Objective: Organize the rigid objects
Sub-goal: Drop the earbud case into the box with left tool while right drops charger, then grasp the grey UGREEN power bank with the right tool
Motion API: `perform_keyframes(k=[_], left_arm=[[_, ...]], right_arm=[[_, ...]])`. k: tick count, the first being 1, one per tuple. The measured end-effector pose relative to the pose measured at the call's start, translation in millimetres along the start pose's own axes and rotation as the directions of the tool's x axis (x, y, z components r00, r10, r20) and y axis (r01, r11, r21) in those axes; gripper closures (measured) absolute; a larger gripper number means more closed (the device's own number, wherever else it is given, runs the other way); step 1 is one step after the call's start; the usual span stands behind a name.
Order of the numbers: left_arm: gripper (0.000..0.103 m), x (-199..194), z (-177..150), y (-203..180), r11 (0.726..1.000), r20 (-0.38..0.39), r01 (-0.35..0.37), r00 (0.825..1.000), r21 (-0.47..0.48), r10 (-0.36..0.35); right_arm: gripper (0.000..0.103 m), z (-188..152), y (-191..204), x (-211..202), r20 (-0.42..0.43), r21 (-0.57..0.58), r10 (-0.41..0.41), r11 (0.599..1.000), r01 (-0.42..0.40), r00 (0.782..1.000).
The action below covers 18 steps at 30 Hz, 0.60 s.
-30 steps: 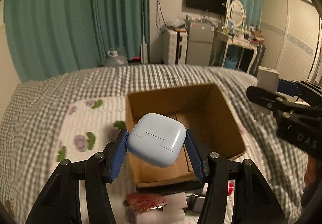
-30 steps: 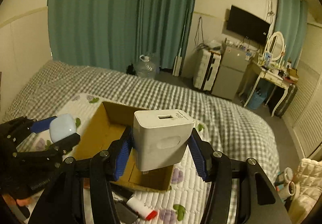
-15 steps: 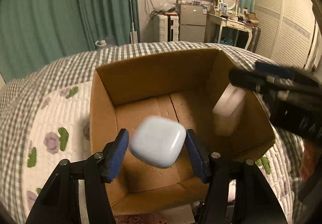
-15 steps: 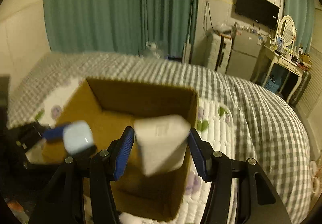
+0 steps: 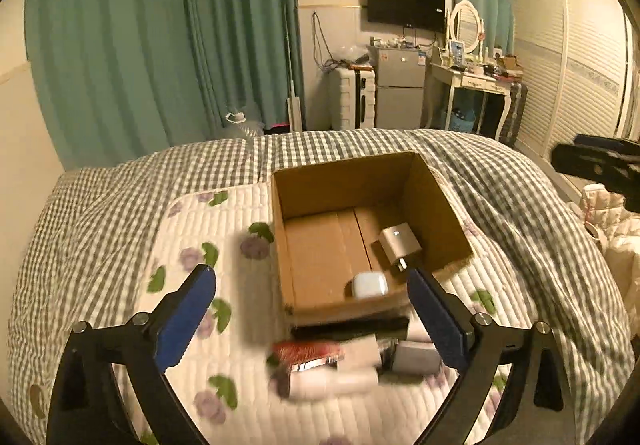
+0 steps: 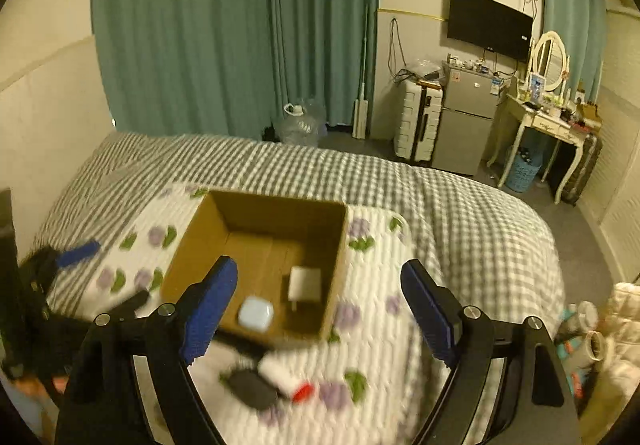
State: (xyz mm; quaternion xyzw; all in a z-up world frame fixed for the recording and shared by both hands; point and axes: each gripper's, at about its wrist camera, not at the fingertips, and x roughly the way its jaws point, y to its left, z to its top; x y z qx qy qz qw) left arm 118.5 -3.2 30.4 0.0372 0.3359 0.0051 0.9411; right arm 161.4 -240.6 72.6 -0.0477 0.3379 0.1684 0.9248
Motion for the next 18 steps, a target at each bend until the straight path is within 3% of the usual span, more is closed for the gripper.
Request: perform_keyframes(k=[4,8,12,18], left_arm=[[0.003,-24,-21,14,1.0,0.001,0.001,1.0,-0.004,-0.001],[0.003,-29,-44,24,1.0,-0.017,-0.001,1.0,-0.027,0.001],[0.003,-13,-69,31,0.999,-0.052,-0.013,0.999,-0.043,0.011],[0.003,35,-103,50,0.995,-0.122,-0.025,0.992,-0.093,0.014]], right_arm=[[0.015,-31,14,-41,-0.025,-0.046,-0.055,0.997,0.054,0.998],[0.011,-69,30,-50,-0.042,-0.066,-0.081,0.995,0.078,0.996],[0.01,-106,50,-18,-0.14,-0.052,-0.047,0.998,0.04,0.989],[0.01,-150,77,62,-0.297,0.017,-0.023,0.999,0.029,0.955]])
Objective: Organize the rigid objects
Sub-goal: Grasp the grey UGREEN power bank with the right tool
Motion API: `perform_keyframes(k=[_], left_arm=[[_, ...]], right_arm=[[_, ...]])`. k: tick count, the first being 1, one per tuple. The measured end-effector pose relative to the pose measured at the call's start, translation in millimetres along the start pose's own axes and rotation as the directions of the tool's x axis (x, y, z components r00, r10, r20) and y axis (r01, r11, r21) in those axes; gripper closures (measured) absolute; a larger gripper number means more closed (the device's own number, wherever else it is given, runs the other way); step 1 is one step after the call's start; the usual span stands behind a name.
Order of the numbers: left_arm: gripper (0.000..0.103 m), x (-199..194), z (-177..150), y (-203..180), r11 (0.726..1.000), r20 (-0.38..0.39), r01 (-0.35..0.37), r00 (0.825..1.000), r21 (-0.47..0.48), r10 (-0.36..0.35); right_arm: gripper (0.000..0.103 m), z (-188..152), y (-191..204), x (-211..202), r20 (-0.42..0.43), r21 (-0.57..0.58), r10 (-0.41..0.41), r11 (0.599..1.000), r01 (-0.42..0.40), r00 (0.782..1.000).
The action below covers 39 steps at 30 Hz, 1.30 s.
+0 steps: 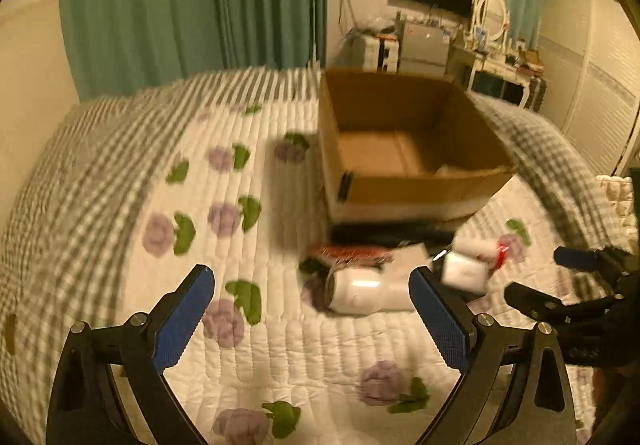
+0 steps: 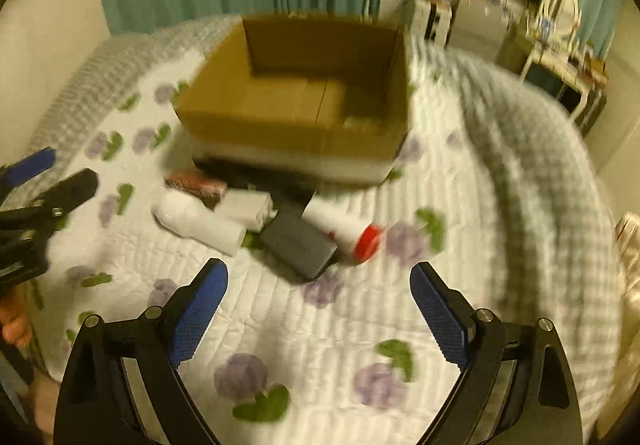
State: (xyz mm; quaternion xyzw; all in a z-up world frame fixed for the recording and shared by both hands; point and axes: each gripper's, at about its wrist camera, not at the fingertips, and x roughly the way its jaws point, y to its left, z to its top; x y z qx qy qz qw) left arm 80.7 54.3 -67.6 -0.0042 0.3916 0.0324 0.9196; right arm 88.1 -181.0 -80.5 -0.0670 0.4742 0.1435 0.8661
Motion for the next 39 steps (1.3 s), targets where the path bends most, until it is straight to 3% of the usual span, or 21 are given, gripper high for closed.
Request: perform_keyframes(k=[7,9,13,14,16,20,24,28,33,35,39], left_arm=[[0.003,37,-16,19,1.0,-0.057,-0.023,0.998,0.02,0.024],[0.003,44,-19,18,0.999,-0.064,-0.03,0.997,0.035,0.032],[0.003,50,-24,15,0.999,-0.084,-0.015,0.996,0.049,0.019],[0.003,51,-26,15,0.998,-0.086,-0.013,0.996,0.053,0.018],[0.003,51,-28,13,0.998,-0.093,-0.009,0.996,0.059,0.015],[0.003,47,-27,2,0.998,-0.109,0.035,0.994,0.047,-0.03],[0.003,44,-20,-25,0.992,-0.122,0.105,0.988,0.065,-0.096],[0.003,64,-11,-54,0.988,-0.183,0.085,0.981,0.129,-0.06],[0.003,97,-8,-67,0.988,-0.257,0.07,0.966,0.134,-0.033],[0.002,110,-9,-67,0.989,-0.295,0.101,0.953,0.111,-0.064],[0.0,121,-4,-63,0.99,-0.299,0.115,0.95,0.081,-0.086]], right_arm=[[0.01,-4,-10,84,-0.054,0.265,0.055,0.963,-0.039,0.997],[0.01,1,-6,93,-0.044,0.268,0.066,0.962,-0.052,0.997],[0.011,3,7,120,-0.122,0.208,0.007,0.978,0.018,0.992],[0.019,0,5,124,-0.124,0.223,0.002,0.974,0.025,0.992],[0.029,-3,0,125,-0.112,0.244,0.019,0.97,0.009,0.993],[0.03,-5,-8,101,-0.072,0.209,-0.005,0.978,0.02,0.997],[0.03,-16,-31,77,-0.01,0.308,0.004,0.951,-0.001,1.0],[0.03,-18,-49,65,0.016,0.342,0.001,0.94,-0.006,1.0],[0.03,-11,-59,59,0.043,0.385,0.024,0.922,-0.039,0.999],[0.03,-11,-64,57,0.055,0.396,0.033,0.917,-0.052,0.998],[0.03,-8,-64,63,0.061,0.403,0.041,0.913,-0.062,0.997]])
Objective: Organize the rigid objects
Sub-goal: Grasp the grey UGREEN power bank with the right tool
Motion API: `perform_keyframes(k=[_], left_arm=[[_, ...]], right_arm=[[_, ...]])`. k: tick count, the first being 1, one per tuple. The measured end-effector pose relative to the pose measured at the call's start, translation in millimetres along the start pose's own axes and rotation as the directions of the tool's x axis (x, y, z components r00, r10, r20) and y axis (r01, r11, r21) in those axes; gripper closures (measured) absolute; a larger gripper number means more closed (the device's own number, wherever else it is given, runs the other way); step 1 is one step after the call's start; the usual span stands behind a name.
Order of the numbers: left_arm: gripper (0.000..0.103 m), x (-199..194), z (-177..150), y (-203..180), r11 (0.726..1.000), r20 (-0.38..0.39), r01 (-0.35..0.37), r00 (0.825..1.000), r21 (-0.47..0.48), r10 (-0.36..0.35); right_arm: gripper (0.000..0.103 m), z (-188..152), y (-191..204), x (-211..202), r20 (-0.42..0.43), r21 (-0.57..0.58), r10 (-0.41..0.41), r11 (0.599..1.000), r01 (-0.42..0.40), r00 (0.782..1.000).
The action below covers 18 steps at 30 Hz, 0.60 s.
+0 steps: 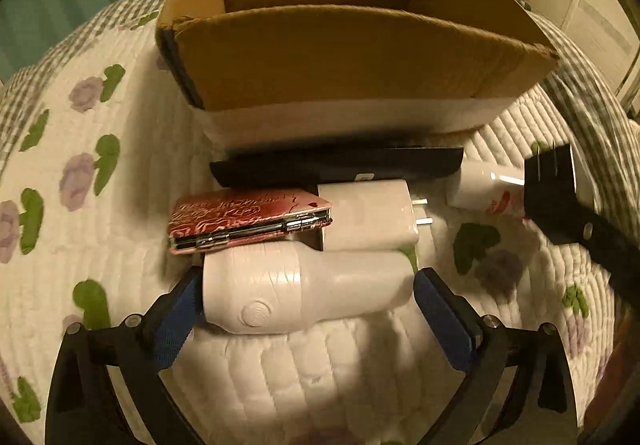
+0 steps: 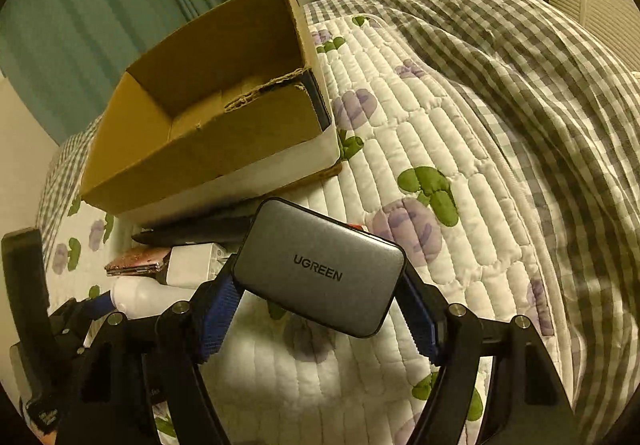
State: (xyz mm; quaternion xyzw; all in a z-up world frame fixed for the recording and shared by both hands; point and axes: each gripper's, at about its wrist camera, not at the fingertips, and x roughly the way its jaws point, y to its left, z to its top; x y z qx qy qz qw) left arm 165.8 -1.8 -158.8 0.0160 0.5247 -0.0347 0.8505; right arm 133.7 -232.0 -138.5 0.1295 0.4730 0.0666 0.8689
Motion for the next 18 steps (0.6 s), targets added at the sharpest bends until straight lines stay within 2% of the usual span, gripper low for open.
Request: perform_keyframes(k=[11,16,18], left_arm=[[0.0,2,5,-16,0.997,-0.019,-0.071,0.997,0.018,0.072],[0.0,17,13,-14,0.998,-0.032,-0.06,0.998,-0.014,0.059],[0.0,25,14,-18,0.994,-0.049,-0.107,0.993,0.009,0.108]], right_arm=[[0.03,-6,0,6,-0.018,0.012,-0.009,1.0,0.009,1.0],[0.03,-6,-1,7,-0.019,0.006,-0.027,1.0,0.027,0.999],[0.03,-6,-1,7,-0.021,0.007,-0.026,1.0,0.026,0.999]])
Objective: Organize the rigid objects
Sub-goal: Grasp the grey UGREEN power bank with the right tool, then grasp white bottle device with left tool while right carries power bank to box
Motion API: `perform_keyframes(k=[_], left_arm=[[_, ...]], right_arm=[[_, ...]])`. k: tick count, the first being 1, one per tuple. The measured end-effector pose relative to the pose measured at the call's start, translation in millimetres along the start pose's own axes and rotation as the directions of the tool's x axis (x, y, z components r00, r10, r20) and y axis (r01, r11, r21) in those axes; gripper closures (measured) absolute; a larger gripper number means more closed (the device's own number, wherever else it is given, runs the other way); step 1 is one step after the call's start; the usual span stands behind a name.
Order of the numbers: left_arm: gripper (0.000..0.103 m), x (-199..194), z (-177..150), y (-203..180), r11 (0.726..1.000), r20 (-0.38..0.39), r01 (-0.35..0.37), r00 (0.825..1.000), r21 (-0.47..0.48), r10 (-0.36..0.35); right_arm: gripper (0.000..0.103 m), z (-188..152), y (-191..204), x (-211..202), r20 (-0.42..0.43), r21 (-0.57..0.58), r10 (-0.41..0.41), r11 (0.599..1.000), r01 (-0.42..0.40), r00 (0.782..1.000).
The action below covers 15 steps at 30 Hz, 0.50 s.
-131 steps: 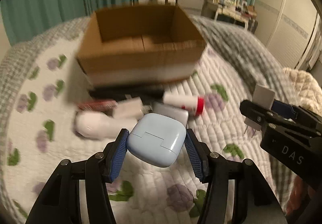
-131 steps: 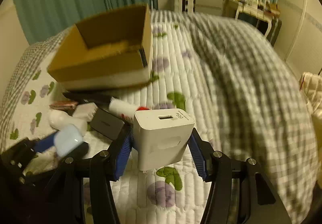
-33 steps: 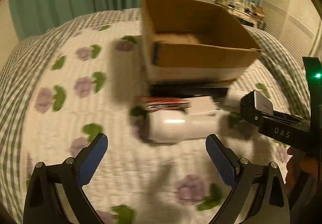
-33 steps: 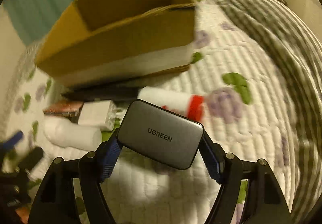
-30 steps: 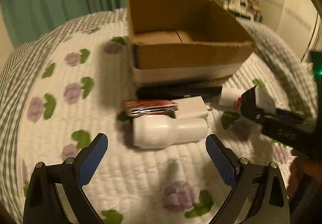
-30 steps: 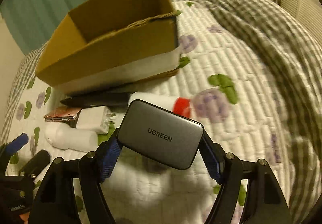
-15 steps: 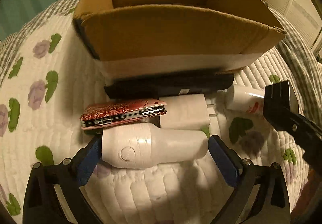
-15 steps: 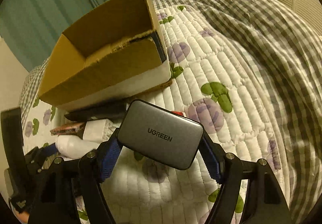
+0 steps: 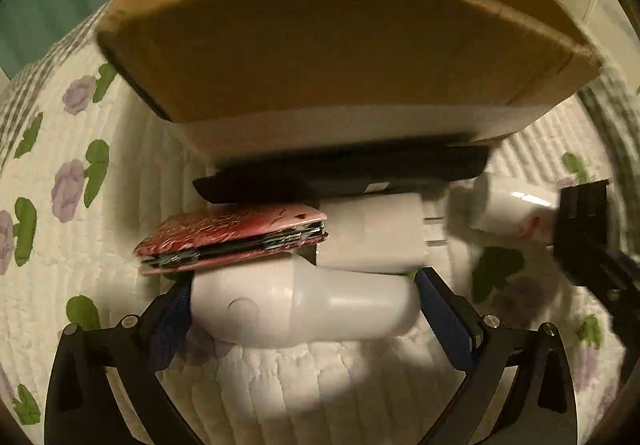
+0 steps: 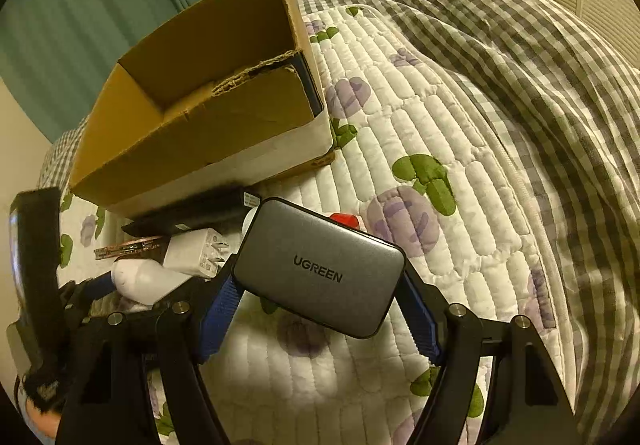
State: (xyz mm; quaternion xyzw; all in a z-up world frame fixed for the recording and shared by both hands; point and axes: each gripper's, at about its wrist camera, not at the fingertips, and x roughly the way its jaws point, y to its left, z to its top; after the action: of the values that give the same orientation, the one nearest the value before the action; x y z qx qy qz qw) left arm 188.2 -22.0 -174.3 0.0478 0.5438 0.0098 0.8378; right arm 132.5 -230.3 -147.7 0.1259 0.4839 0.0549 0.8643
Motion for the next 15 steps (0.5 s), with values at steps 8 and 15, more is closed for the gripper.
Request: perform_keyframes(k=[8,15], left_arm=[[0.001,-25,-5,12,0.999,0.051,0.05,0.997,-0.002,-0.049],[0.003,-114,-13,20,0.997,0.223,0.065,0.972,0.037,-0.071]], right_arm=[[0.03,0,-3,-1,-0.005,0.002,0.004,1.0,-0.004,1.0],[0.03,3,3,-28,0.037,-0.031,0.012,0.999,-0.011,0.999]])
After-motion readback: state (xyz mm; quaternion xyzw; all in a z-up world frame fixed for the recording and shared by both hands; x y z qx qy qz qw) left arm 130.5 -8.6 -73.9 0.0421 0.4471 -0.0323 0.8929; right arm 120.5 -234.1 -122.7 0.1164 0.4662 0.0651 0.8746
